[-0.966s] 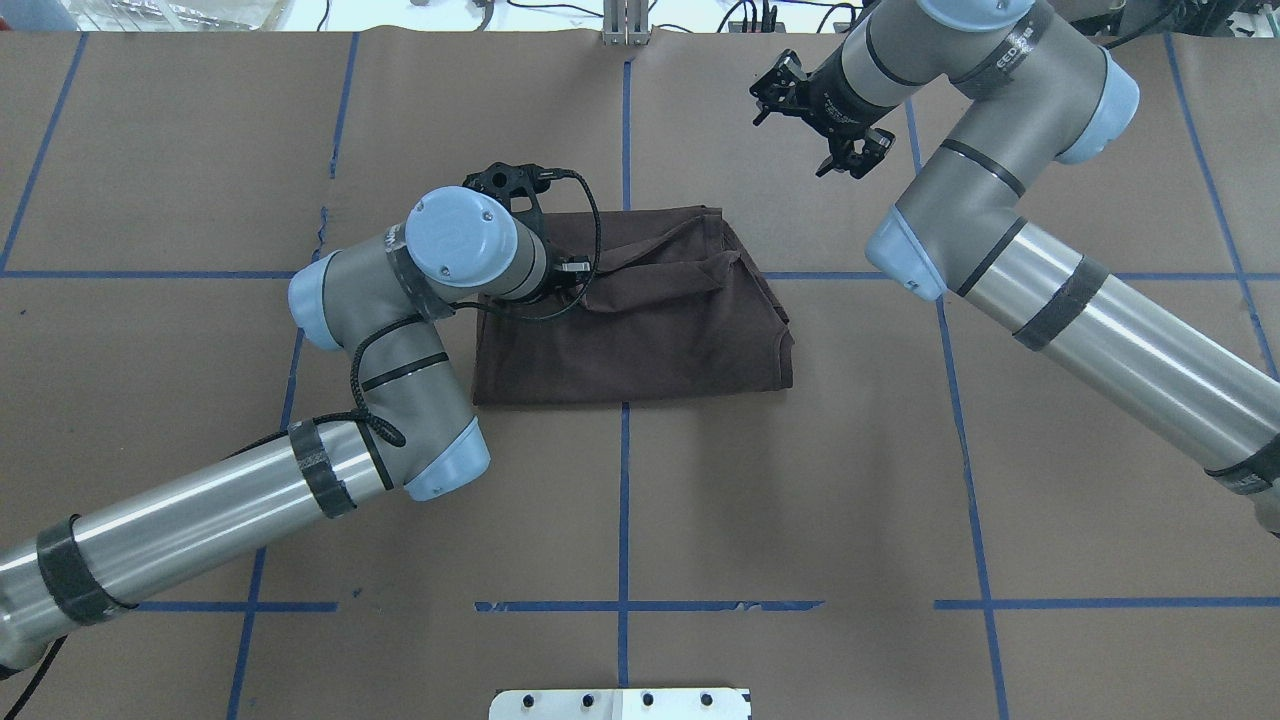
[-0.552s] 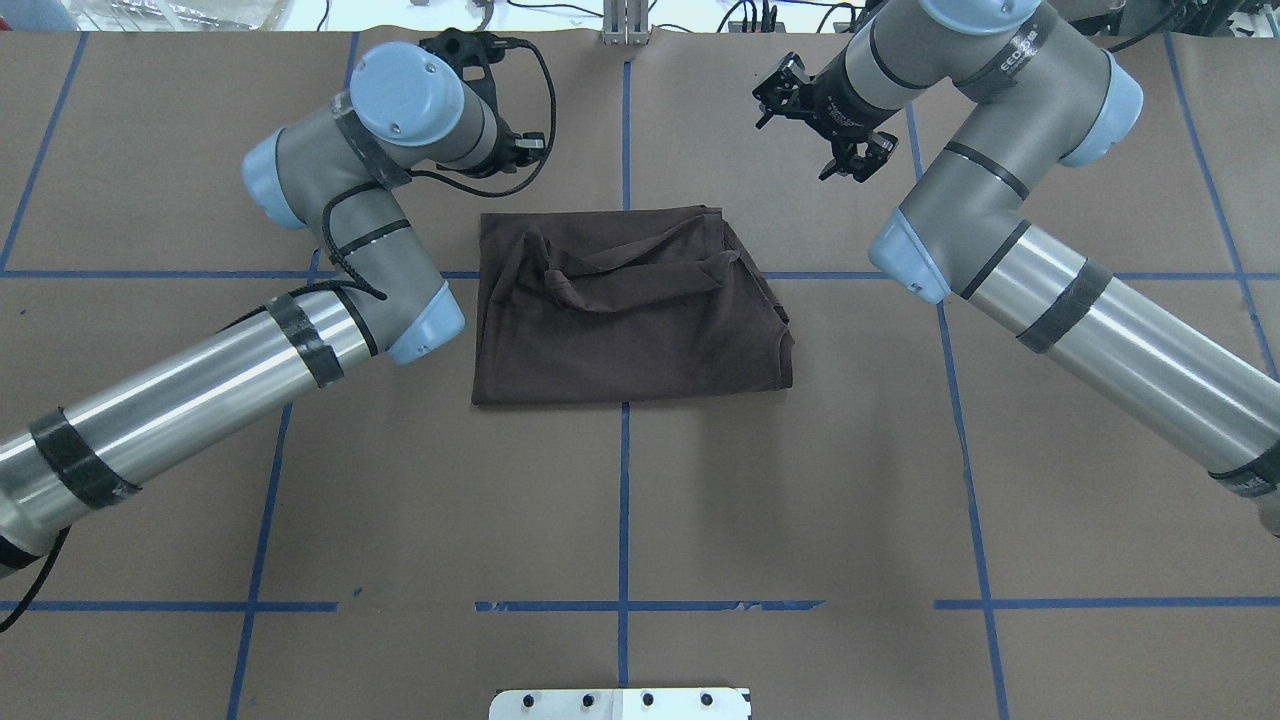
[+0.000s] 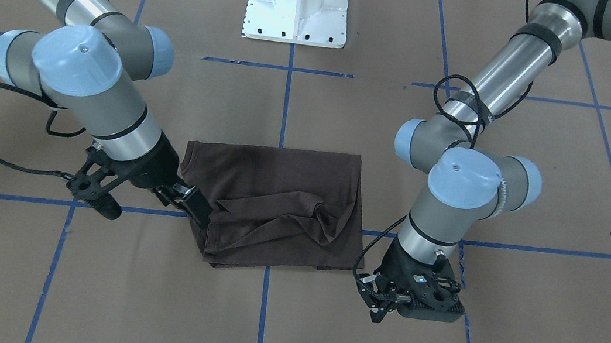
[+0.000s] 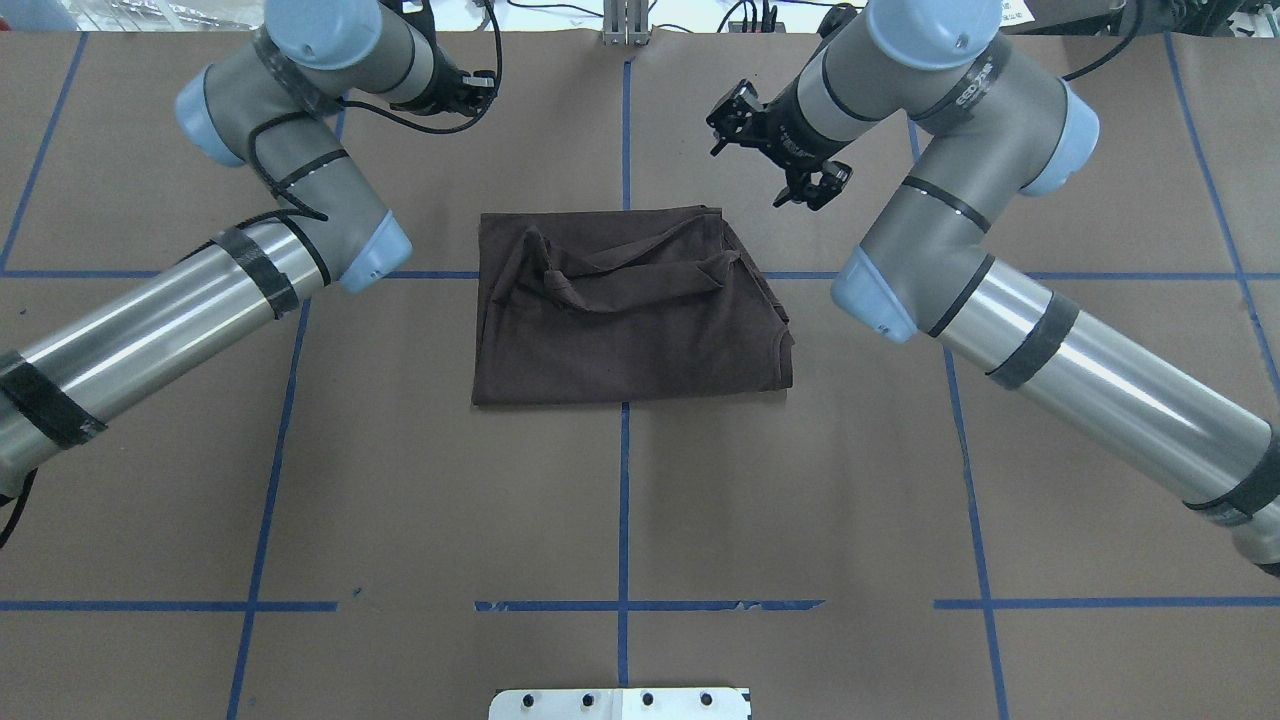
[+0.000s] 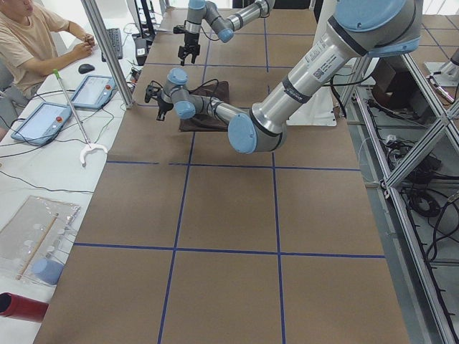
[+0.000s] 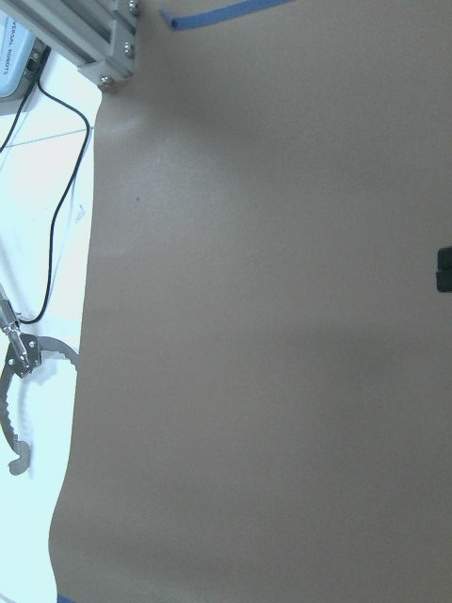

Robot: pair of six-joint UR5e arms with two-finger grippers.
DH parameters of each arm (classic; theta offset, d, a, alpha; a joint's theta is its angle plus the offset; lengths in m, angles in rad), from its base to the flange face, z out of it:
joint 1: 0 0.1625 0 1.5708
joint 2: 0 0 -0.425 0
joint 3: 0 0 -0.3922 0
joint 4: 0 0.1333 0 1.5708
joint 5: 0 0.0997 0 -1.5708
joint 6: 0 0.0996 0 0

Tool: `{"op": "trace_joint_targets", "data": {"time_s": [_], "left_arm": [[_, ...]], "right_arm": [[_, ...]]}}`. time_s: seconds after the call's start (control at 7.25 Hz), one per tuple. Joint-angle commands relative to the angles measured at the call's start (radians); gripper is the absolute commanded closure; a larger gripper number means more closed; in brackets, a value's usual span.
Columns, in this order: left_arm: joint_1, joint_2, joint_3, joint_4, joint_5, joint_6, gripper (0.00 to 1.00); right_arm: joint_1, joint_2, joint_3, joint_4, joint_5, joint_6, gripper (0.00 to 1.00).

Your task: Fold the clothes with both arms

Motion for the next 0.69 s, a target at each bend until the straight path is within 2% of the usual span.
{"op": "trace_joint_targets", "data": {"time_s": [0.0, 0.14, 0.41, 0.55], "left_arm": [[-0.124, 0.089, -0.105, -0.008, -0.197, 0.005, 1.00], [-0.156, 0.126, -0.139, -0.009, -0.248, 0.005, 1.00], [-0.162, 0.129, -0.147, -0.005, -0.261, 0.002, 1.00], [-0.162, 0.131, -0.158, -0.003, -0.261, 0.002, 1.00]], "right_arm": [[-0.185, 0.020, 0.051, -0.026, -0.158, 0.037, 1.00], [-0.256, 0.043, 0.041, -0.030, -0.209, 0.040, 1.00], [-0.325, 0.065, 0.003, -0.031, -0.276, 0.040, 1.00], [-0.327, 0.121, -0.077, -0.030, -0.280, 0.039, 1.00]]}}
